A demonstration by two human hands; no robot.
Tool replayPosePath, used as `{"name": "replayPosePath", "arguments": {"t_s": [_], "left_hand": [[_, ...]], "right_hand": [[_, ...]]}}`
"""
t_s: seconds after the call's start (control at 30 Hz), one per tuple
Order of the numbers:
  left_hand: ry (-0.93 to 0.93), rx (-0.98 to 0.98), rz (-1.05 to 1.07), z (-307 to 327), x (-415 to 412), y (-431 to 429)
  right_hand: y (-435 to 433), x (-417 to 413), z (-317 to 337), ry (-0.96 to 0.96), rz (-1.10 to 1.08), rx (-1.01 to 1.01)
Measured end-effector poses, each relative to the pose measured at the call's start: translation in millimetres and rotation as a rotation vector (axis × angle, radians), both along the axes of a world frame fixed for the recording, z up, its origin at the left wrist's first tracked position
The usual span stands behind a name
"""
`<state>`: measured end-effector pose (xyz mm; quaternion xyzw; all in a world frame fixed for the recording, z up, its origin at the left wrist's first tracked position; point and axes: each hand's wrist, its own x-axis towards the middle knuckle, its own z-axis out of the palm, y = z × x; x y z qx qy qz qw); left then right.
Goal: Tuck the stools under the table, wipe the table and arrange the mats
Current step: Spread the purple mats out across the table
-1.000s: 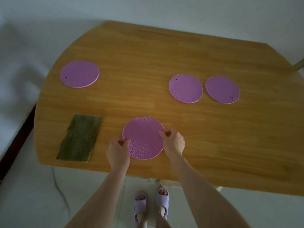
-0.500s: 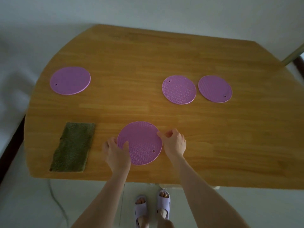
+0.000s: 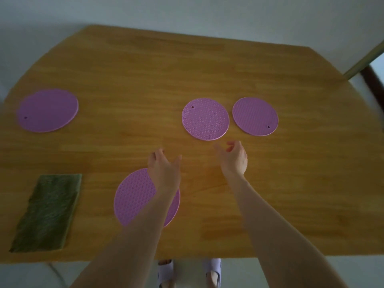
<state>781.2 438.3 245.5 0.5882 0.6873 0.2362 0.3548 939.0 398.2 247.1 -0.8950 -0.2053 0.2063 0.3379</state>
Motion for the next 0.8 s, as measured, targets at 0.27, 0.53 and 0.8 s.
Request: {"name": "replayPosePath", "arguments": {"t_s": [0.27, 0.53, 0.8], "left_hand": [[-0.001, -0.032, 0.042, -8, 71, 30], [0.144, -0.051, 0.084, -11, 104, 42], [0.191, -0.096, 0.156, -15, 125, 53]], "right_hand": [[41, 64, -4, -0.033, 0.048, 0.023], [69, 88, -12, -0.031, 0.102, 0.014], [91, 97, -12, -0.030, 0.137, -0.042]]}}
